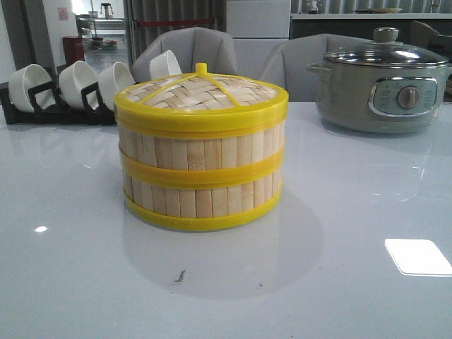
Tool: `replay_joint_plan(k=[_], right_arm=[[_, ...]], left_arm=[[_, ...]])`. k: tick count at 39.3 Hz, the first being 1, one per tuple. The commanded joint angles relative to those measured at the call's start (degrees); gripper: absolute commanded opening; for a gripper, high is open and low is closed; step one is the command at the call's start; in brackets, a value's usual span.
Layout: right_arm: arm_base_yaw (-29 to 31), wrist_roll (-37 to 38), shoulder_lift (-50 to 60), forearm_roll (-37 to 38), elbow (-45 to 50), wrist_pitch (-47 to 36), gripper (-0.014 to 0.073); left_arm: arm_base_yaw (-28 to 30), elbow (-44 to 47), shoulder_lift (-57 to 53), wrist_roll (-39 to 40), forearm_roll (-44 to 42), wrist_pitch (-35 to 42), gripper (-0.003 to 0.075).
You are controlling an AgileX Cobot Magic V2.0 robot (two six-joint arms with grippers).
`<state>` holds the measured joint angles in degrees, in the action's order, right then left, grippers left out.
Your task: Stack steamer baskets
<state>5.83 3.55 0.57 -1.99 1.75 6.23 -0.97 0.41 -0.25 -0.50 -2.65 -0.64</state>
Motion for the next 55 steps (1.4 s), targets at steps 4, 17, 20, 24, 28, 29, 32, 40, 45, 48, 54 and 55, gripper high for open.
replay_joint_plan(k=[4, 17, 20, 24, 28, 29, 32, 40, 45, 48, 54, 55], right_arm=[[0.32, -1.38, 1.17, -0.67, -0.87, -7.05, 0.0056], [0.32, -1.33, 1.17, -0.67, -0.87, -6.61, 0.0056], [0.32, -1.33, 1.17, -0.67, -0.87, -6.61, 0.0056], [0.32, -1.33, 1.17, -0.67, -0.87, -6.61, 0.0056], [0.32, -1.33, 1.17, -0.67, -0.87, -6.61, 0.0056], [0.32, -1.33, 1.17, -0.67, -0.87, -6.61, 0.0056], [0.32, -1.33, 1.17, -0.67, -0.87, -6.61, 0.0056], [0.32, -1.33, 1.17, -0.67, -0.87, -6.61, 0.0056], [0.32, -1.33, 1.17, -0.67, -0.87, -6.61, 0.0056], [0.32, -1.33, 1.17, -0.67, -0.87, -6.61, 0.0056], [0.32, -1.33, 1.17, -0.67, -0.87, -6.61, 0.0056], [0.32, -1.33, 1.17, -0.67, -0.87, -6.61, 0.0056]], left_arm=[[-0.39, -0.01, -0.76, 0.08, 0.08, 4.47, 0.009], [-0.39, -0.01, -0.76, 0.08, 0.08, 4.47, 0.009], [-0.39, -0.01, -0.76, 0.08, 0.08, 4.47, 0.009], [-0.39, -0.01, -0.76, 0.08, 0.08, 4.47, 0.009], [-0.39, -0.01, -0.76, 0.08, 0.08, 4.47, 0.009], [-0.39, -0.01, -0.76, 0.08, 0.08, 4.47, 0.009], [-0.39, -0.01, -0.76, 0.08, 0.08, 4.47, 0.009], [-0.39, -0.01, -0.76, 0.08, 0.08, 4.47, 0.009], [-0.39, -0.01, -0.76, 0.08, 0.08, 4.47, 0.009], [-0.39, -0.01, -0.76, 0.08, 0.08, 4.47, 0.009], [-0.39, -0.01, -0.76, 0.08, 0.08, 4.47, 0.009], [-0.39, -0.01, -0.76, 0.08, 0.08, 4.47, 0.009]])
